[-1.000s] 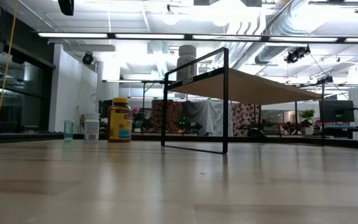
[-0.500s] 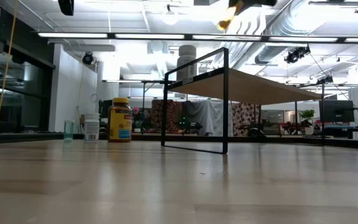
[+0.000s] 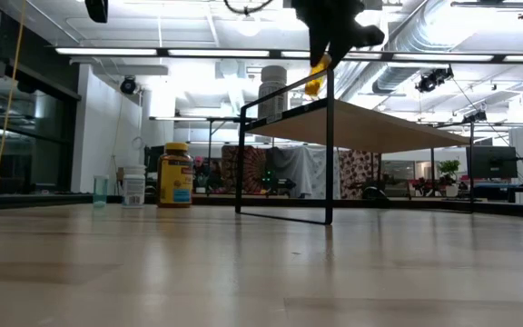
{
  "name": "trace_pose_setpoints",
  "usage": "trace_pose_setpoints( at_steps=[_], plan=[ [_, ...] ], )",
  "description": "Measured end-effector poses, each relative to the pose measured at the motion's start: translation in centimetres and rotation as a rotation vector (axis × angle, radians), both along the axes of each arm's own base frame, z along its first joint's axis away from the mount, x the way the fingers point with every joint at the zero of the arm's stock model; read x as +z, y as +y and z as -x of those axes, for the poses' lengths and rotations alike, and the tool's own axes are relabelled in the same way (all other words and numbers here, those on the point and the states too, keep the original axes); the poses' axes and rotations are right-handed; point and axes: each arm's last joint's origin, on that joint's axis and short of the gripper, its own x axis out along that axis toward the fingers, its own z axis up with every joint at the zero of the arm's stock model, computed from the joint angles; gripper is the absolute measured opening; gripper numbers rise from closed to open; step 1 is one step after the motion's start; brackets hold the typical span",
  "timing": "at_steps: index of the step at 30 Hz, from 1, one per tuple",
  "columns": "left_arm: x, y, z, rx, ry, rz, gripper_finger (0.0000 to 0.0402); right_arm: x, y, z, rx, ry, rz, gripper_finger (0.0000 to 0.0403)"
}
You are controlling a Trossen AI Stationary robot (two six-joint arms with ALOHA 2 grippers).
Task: Pick and place medicine bottles onto shelf by color
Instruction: Put the orange pill bottle on the shelf
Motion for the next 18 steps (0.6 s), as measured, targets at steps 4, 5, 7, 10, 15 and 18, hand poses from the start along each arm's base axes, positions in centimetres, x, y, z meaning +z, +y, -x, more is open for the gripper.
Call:
trace_pose_setpoints(
  at_steps=[4, 5, 7, 10, 15, 18],
  plan=[
    [0.0, 0.0, 0.0, 0.000, 0.000, 0.000, 0.0003, -0.6, -0.5, -0.4, -0.048, 0.010, -0.045, 0.0110],
    [0.0, 0.0, 0.0, 0.000, 0.000, 0.000, 0.0003, -0.7, -0.5, -0.5, -0.049, 0.012, -0.049, 0.0110],
    [0.0, 0.0, 0.0, 0.000, 0.000, 0.000, 0.0003, -0.8, -0.5, -0.6, -0.053, 0.015, -0.050, 0.0110],
    [0.0, 0.0, 0.0, 0.000, 0.000, 0.000, 0.0003, -0.8, -0.5, -0.7, -0.057, 0.002, -0.049, 0.0110],
    [0.0, 0.0, 0.0, 0.000, 0.000, 0.000, 0.0003, -0.8, -0.6, -0.8, -0.064, -0.004, -0.025, 0.0110],
    [0.0, 0.0, 0.0, 0.000, 0.000, 0.000, 0.0003, -1.2, -0.7, -0.9, -0.067, -0.003, -0.016, 0.0110]
  ],
)
